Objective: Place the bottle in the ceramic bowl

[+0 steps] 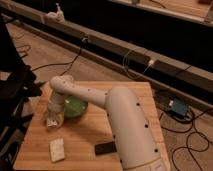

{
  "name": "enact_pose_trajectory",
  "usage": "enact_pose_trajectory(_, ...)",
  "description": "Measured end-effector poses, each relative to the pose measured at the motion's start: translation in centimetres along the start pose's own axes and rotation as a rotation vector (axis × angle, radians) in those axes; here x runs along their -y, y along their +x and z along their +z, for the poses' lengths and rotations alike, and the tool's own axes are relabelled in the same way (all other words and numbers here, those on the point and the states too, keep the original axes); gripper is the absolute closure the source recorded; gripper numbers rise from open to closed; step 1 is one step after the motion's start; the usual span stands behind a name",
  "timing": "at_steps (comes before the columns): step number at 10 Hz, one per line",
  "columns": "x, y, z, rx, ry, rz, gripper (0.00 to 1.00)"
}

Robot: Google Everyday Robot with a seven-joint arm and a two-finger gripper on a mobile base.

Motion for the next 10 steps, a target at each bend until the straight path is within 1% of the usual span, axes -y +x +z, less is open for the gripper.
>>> enact_pose_trajectory(2,1.1,-0.3,-0.4,-0.006,0.023,-0.018,0.77)
enact_pose_trajectory(3,1.9,-0.5,-0.7,-0.013,0.038,-0.04,0.88)
enact_pose_trajectory(4,2.8,-0.8,-1.4,-0.024,0.059,-0.067,0.97)
enact_pose_trajectory(5,3.5,-1.0,-2.0,-0.034,0.08,-0.092,1.0)
enact_pose_trajectory(7,5.4,-1.3,-3.3,-0.062,0.127,-0.151,1.0)
enact_pose_trajectory(9,6.7,-1.3,-4.7,-0.104,0.155,-0.202,1.0)
enact_pose_trajectory(10,7.1,-1.1,-5.7,-0.134,0.165,-0.219,1.0)
